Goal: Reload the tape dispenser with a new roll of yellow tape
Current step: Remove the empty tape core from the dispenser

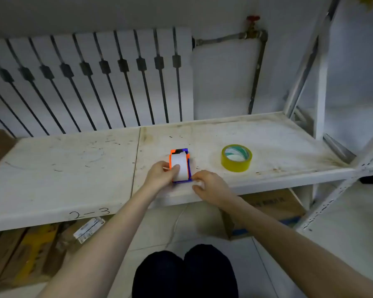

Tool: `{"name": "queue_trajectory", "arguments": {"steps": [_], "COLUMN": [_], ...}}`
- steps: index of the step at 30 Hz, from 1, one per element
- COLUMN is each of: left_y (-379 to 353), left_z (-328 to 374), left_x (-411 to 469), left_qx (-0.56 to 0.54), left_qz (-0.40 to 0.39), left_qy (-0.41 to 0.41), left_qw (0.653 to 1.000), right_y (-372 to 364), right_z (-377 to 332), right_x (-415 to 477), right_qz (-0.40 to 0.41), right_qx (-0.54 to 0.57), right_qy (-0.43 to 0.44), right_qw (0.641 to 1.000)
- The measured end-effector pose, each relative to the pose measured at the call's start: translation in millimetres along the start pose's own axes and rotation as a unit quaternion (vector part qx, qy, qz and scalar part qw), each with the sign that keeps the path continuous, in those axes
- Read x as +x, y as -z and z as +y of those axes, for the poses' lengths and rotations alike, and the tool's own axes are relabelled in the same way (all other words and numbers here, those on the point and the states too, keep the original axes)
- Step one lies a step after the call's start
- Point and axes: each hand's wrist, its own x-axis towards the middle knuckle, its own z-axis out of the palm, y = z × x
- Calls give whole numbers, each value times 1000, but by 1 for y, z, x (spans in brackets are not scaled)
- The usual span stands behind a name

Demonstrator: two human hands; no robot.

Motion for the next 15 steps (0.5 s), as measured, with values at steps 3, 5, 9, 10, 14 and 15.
{"name": "queue_trajectory", "arguments": {"steps": [3,5,9,10,14,15], "left_y": [-2,-1,7,10,24,27], "left_z": [-4,1,14,20,36,37], "left_x": [8,7,5,3,-2,-3], "left_qx": [-56,-104,-157,-170,-214,-217], "left_qz": [1,6,20,23,11,13], "left_qy": [-16,-4,7,5,8,11], "left_qw": [998,995,987,985,977,976], "right_y": [-3,-4,-9,-12,-16,-15], "right_z": [2,2,4,5,5,4], "right_x": [5,6,7,7,4,5], "right_qz": [26,30,36,32,18,15], "right_qx": [-6,-16,-36,-44,-58,-60], "right_qy": [15,24,42,48,67,72], "right_qw": [1000,999,998,997,996,996]}}
